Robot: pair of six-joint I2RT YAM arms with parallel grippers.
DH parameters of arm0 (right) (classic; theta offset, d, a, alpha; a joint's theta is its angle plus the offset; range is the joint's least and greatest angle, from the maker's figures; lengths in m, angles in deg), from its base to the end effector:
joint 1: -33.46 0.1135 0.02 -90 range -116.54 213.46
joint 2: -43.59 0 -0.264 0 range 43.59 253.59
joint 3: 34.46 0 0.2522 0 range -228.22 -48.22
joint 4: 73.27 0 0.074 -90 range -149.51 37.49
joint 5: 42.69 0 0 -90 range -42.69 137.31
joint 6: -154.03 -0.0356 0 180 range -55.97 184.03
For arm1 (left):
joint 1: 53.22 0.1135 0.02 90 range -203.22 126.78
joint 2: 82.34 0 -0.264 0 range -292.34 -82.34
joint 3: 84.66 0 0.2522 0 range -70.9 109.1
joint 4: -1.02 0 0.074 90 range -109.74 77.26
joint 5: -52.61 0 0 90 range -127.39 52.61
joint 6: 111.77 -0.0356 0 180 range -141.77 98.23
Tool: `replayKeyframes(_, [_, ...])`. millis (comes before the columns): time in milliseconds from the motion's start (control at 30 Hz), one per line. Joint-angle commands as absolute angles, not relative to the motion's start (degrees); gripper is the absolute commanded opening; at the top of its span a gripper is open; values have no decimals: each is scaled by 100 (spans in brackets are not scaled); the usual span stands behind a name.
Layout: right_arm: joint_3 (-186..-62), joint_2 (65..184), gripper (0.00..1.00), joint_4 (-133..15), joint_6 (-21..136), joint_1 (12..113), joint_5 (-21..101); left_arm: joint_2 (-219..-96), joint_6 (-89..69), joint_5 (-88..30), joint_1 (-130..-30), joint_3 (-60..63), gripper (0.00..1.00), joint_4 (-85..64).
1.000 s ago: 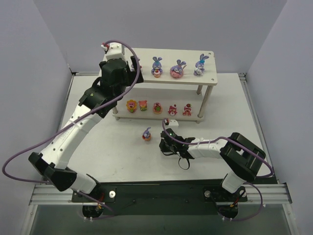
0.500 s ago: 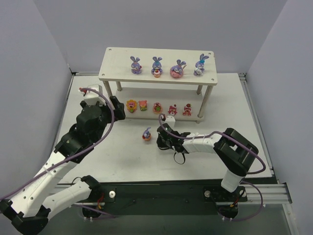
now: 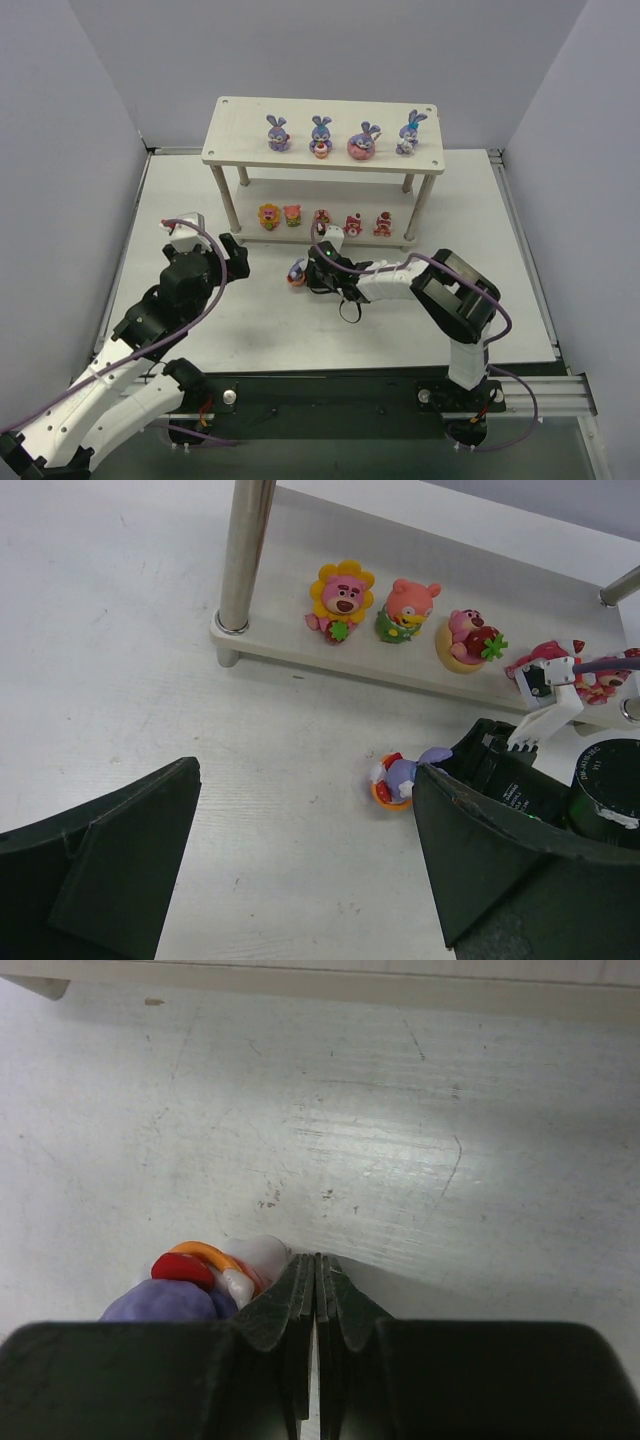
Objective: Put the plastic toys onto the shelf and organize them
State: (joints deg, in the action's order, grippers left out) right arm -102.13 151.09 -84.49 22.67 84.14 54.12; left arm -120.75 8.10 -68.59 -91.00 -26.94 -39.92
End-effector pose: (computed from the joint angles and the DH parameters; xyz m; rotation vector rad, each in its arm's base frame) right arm 0.2498 0.2983 0.1514 -0.1004 2.1801 0.8416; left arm 0.1285 -0.0762 0.3224 -0.2245 1.8875 -0.2729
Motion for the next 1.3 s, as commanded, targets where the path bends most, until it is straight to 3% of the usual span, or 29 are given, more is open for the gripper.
replayKeyframes(0, [-9928,15467,0,-8404,1966,8566,5100,-12048,952,-6780,-9119,-2581,97,-3990])
replayKeyframes(467, [-10534,15916,0,-8149,1674,9209,5408,-12039,1137,-6911,-9128,-2871,97,-4131])
replayKeyframes(733, [-9990,15346,1,-7999,1605,9139,5610,-11785,1277,-6543,-9136,-3757,97,-3587])
replayKeyframes(900, [-9621,14897,10,-7885,1543,8963,5610,-11810,1295,-6050,-9425,-4408,95,-2963])
replayKeyframes(1033, [-9524,14677,21,-7832,1622,8866,5636,-12021,1286,-6453,-10023,-4831,93,-2374])
replayKeyframes(1267, [-9357,14563,23,-7823,1613,8699,5584,-12382,549,-6656,-10341,-5209,79,-846])
